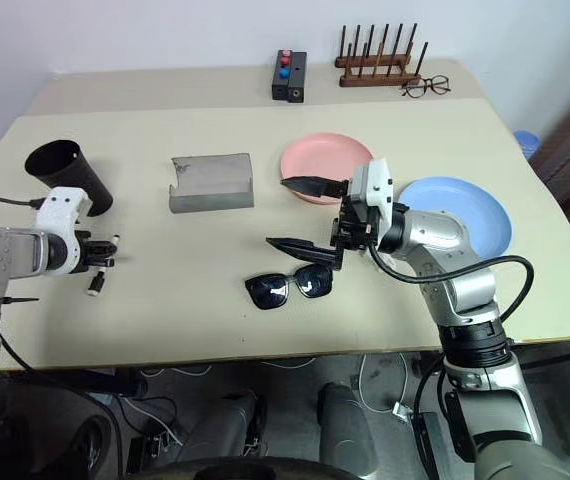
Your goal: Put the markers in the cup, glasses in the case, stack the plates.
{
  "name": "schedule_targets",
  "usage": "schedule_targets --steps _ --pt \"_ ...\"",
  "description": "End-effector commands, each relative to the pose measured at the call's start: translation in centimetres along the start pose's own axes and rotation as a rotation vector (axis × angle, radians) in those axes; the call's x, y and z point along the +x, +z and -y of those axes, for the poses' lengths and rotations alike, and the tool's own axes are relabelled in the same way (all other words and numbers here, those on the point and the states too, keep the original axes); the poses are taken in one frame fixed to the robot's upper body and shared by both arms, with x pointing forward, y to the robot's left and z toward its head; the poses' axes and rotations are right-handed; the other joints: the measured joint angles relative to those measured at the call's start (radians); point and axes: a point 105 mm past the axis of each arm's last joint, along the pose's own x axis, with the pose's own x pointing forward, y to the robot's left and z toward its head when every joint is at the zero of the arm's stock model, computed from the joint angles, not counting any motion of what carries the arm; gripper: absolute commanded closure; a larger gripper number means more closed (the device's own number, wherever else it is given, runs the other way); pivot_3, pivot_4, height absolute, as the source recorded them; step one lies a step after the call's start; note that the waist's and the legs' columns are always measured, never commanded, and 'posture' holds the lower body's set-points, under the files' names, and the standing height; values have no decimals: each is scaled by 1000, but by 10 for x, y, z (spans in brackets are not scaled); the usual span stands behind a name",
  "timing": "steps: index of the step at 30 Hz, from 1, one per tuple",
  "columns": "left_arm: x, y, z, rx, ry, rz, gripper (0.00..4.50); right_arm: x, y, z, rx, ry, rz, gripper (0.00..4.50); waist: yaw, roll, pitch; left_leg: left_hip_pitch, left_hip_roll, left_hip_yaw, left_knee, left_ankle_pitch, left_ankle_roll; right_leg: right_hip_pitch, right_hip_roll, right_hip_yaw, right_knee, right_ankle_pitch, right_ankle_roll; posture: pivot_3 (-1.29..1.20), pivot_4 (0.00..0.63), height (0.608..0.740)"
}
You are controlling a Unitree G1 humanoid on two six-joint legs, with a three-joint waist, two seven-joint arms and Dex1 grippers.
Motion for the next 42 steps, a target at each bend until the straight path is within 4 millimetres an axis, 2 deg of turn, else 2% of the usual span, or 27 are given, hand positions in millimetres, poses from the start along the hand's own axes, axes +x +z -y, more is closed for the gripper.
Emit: schedule_targets --steps 1,3,5,7,10,13,17,21,25,36,42 --pt "-19 49 31 94 -168 293 4481 -1 11 5 -63 -4 17 0 -2 0 0 0 0 0 0 0 0 0 0 0 0 0 0 0 150 740" --pt "-31 74 51 95 -302 461 4481 0 11 6 -64 -9 20 0 -3 0 0 0 0 0 0 0 0 0 0 0 -1 0 0 0 150 740" --pt "-40 92 55 117 -327 594 4481 1 10 7 -65 -12 17 0 -3 0 0 0 1 0 0 0 0 0 0 0 -1 0 0 0 150 740" --pt "-45 110 42 208 -237 705 4481 1 9 8 -64 -17 17 0 -8 0 0 0 1 0 0 0 0 0 0 0 -1 0 0 0 150 740" --pt "-56 130 27 253 -182 848 4481 1 9 8 -64 -23 18 0 -8 0 0 0 1 1 0 1 -1 -1 1 0 -1 0 0 0 150 740" --pt "-79 160 -8 197 -21 1058 4481 0 8 9 -63 -32 16 0 -3 0 0 0 1 1 0 1 -1 -1 1 0 -1 0 0 0 150 740" --pt "-101 173 -41 195 111 1219 4481 0 9 9 -61 -38 18 0 -3 0 0 -1 0 1 1 0 0 -1 1 -1 -3 0 0 0 150 740" --pt "-105 167 -61 246 217 1245 4481 0 10 8 -61 -42 18 0 -5 0 0 -1 0 1 1 0 0 -1 1 -1 -3 0 0 0 150 740" --pt "-92 147 -86 209 303 1219 4481 -1 10 8 -60 -47 15 0 -5 0 0 -1 0 1 1 0 0 -1 1 -1 -3 0 0 0 150 740" --pt "-70 116 -99 164 333 1192 4481 -4 15 11 -41 -77 35 0 -7 -2 -1 -2 0 0 1 0 0 -1 1 -2 -2 1 0 0 150 740" --pt "-66 108 -96 181 305 1192 4481 -5 25 17 -17 -105 97 0 -7 -2 -1 -2 0 0 1 0 0 -1 1 -2 -2 1 0 0 150 740"
